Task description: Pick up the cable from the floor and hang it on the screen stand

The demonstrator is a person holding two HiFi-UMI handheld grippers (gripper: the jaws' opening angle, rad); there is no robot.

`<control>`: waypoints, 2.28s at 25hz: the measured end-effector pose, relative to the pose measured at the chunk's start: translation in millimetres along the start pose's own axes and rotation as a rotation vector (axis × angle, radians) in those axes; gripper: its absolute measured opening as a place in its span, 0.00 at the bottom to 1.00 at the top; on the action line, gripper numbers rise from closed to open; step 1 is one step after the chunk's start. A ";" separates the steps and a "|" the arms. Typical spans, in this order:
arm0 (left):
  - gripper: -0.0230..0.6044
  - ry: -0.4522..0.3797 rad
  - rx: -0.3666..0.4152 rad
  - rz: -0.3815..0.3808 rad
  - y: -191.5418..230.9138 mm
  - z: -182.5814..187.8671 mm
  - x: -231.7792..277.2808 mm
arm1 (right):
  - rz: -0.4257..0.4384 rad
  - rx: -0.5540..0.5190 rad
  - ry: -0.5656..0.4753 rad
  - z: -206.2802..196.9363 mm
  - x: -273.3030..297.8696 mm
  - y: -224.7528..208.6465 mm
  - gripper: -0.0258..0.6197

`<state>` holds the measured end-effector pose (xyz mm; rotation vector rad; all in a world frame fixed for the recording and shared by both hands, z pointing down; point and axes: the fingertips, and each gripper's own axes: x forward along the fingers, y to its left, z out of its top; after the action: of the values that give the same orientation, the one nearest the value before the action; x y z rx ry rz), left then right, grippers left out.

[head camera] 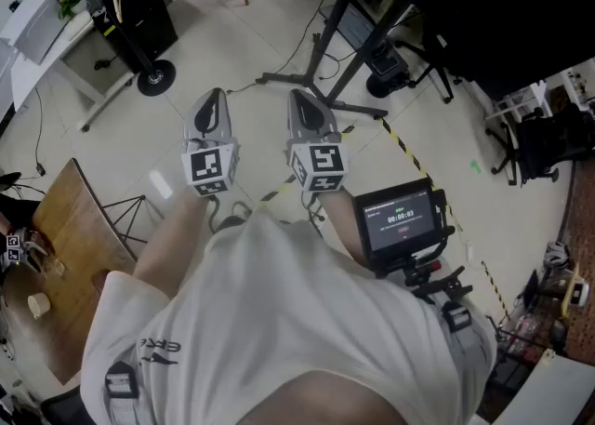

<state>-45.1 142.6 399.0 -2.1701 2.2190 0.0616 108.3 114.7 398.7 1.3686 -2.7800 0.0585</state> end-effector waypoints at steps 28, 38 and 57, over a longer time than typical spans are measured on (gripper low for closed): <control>0.04 0.029 0.061 0.095 145.8 -43.2 238.6 | 0.102 -0.022 0.020 -12.9 305.5 -43.2 0.06; 0.04 0.059 0.088 0.195 167.4 -52.7 361.8 | 0.195 -0.031 0.067 -23.8 429.3 -103.4 0.06; 0.04 0.241 0.099 0.175 231.0 -162.1 405.0 | 0.258 -0.086 0.246 -127.0 514.3 -76.1 0.06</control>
<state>-284.9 -265.4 539.4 -2.0221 2.4740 -0.3139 -142.0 -331.8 554.8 0.9090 -2.6952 0.1071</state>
